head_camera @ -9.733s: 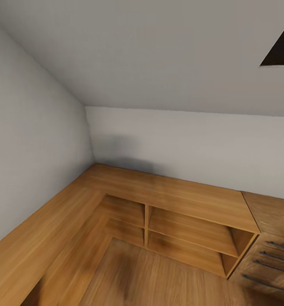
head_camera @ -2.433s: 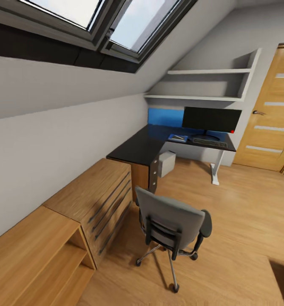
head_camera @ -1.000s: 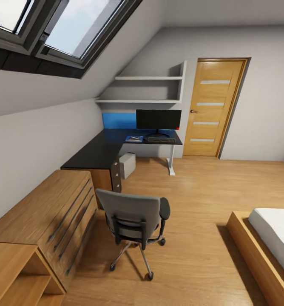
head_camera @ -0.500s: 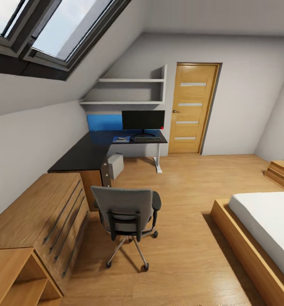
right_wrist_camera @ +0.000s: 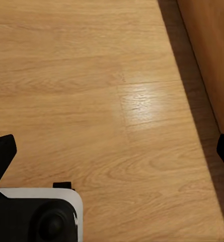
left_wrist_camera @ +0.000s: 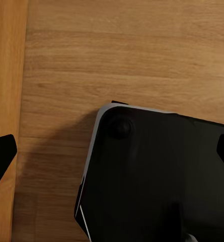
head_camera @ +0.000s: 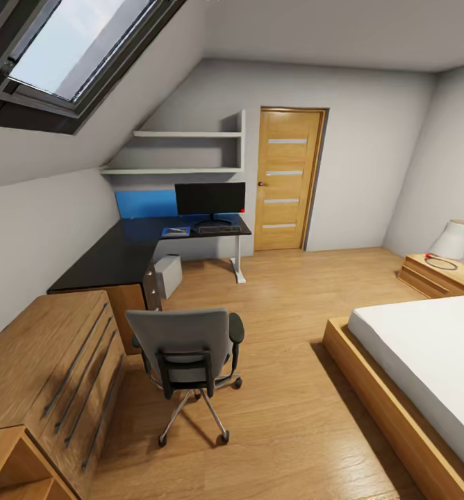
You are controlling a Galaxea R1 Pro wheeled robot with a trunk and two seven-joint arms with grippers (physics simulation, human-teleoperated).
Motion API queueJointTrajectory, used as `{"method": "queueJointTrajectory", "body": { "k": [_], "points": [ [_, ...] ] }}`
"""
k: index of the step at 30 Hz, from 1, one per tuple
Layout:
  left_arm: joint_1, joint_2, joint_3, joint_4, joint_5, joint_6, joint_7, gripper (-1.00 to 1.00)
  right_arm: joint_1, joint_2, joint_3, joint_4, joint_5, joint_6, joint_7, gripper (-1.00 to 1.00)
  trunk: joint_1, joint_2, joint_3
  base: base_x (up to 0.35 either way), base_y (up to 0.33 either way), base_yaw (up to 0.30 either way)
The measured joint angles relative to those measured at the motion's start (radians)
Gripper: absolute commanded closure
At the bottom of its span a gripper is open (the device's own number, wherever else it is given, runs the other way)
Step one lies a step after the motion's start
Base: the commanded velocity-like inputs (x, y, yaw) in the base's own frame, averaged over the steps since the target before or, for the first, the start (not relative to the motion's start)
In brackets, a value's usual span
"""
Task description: In the bedroom, organize the workspace by keeping the computer under the desk, ensuring the monitor is on the desk, placing the keyboard on the desk next to the monitor, placing the mouse on the desk next to the keyboard, moving the folder from the swivel chair onto the desk next to the mouse, stacking the notebook on top of the folder with the pen on top of the notebook, and positioning the swivel chair next to the desk.
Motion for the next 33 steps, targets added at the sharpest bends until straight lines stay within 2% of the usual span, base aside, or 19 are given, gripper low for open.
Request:
{"method": "queueJointTrajectory", "body": {
  "k": [17,23,25,30,32,33],
  "points": [
    [0.0,0.001,0.0,0.0,0.001,0.001,0.0,-1.0,0.0,0.005,0.004,-0.003,0.002,0.005,0.001,-1.0,0.0,0.0,0.002,0.0,0.0,-0.011],
    [0.0,0.001,0.001,-0.017,0.001,0.001,0.003,-1.0,0.0,0.007,0.005,-0.039,0.005,0.005,0.001,-1.0,0.0,0.0,0.002,0.0,0.0,0.0],
    [0.0,0.0,0.001,-0.041,0.001,0.003,0.005,-1.0,0.0,0.008,0.005,-0.068,0.005,0.006,-0.001,-1.0,0.0,0.0,0.002,0.0,0.0,0.0],
    [0.0,-0.005,0.001,-0.162,0.002,0.025,0.007,-1.0,-0.001,0.01,0.005,-0.203,0.004,0.024,-0.015,-1.0,0.0,0.0,0.002,0.0,0.0,0.0],
    [0.0,-0.008,0.001,-0.22,0.002,0.049,0.007,-1.0,-0.001,0.01,0.004,-0.257,0.003,0.045,-0.02,-1.0,0.0,0.0,0.002,0.0,0.0,0.0],
    [0.0,-0.009,0.001,-0.284,0.002,0.091,0.01,-1.0,-0.003,0.01,0.005,-0.31,0.004,0.082,-0.024,-1.0,0.0,0.0,0.002,0.0,0.0,0.0]
  ]
}}
